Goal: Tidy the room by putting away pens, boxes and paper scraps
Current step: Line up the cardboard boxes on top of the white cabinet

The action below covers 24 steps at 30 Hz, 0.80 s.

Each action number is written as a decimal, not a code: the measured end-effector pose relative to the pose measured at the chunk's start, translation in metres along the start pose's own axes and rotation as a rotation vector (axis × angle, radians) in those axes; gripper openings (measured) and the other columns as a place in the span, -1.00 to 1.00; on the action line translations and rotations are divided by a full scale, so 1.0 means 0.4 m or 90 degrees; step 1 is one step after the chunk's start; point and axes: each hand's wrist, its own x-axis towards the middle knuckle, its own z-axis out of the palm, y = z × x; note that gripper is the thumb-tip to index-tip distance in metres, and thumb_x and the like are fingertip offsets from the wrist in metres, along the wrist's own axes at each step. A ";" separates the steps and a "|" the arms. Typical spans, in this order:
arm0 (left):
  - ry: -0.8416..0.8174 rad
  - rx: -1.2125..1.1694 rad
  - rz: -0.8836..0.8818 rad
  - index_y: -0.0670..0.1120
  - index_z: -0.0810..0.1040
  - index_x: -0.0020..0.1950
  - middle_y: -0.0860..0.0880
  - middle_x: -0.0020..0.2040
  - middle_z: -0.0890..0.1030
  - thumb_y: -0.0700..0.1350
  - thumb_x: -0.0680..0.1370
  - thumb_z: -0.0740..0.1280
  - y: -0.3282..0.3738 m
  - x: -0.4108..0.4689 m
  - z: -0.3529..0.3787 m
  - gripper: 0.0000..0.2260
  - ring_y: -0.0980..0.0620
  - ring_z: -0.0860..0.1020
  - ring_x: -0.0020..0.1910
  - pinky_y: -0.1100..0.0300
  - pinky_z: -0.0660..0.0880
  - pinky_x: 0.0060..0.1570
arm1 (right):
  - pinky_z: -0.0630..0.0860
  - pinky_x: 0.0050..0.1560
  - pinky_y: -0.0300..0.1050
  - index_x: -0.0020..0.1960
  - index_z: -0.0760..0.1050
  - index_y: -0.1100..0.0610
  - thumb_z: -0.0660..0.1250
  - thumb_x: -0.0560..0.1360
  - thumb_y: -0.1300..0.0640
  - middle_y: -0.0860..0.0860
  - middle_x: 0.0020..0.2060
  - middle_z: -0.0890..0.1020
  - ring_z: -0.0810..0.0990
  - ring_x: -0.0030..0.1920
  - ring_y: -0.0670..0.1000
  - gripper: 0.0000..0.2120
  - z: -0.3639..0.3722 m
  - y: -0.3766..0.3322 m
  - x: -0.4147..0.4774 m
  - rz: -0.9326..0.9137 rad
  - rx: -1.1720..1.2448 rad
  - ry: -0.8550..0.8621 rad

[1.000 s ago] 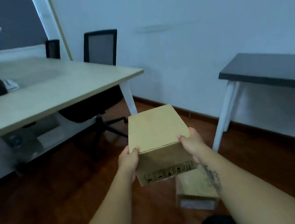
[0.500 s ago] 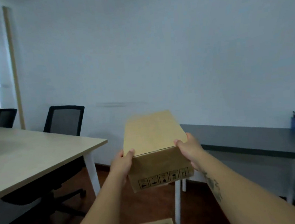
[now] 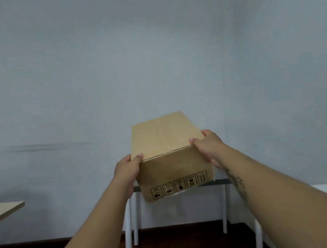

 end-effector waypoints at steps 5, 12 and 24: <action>-0.126 -0.032 0.041 -0.05 0.49 0.18 -0.02 0.04 0.55 -0.03 0.63 0.26 0.088 -0.032 0.143 -0.83 0.02 0.51 -0.02 0.07 0.46 0.02 | 0.53 0.10 0.05 0.36 0.35 0.15 0.34 0.54 0.05 0.08 0.17 0.52 0.53 0.16 0.14 -0.56 -0.205 -0.069 -0.058 -0.005 -0.064 0.114; -0.292 -0.110 0.065 -0.07 0.55 0.10 -0.02 0.05 0.62 -0.04 0.62 0.27 0.185 -0.109 0.337 -0.85 -0.02 0.58 0.06 0.05 0.53 0.10 | 0.49 0.24 0.15 0.38 0.36 0.14 0.37 0.49 0.00 0.11 0.25 0.51 0.51 0.21 0.17 -0.48 -0.442 -0.185 -0.176 -0.014 -0.176 0.279; -0.598 -0.210 0.084 -0.15 0.57 0.12 -0.07 0.02 0.63 -0.06 0.60 0.31 0.373 -0.420 0.717 -0.81 0.00 0.60 -0.07 0.15 0.58 -0.07 | 0.48 0.06 0.11 0.43 0.31 0.17 0.38 0.52 0.06 0.14 0.26 0.44 0.43 0.18 0.17 -0.46 -0.849 -0.311 -0.508 0.047 -0.266 0.573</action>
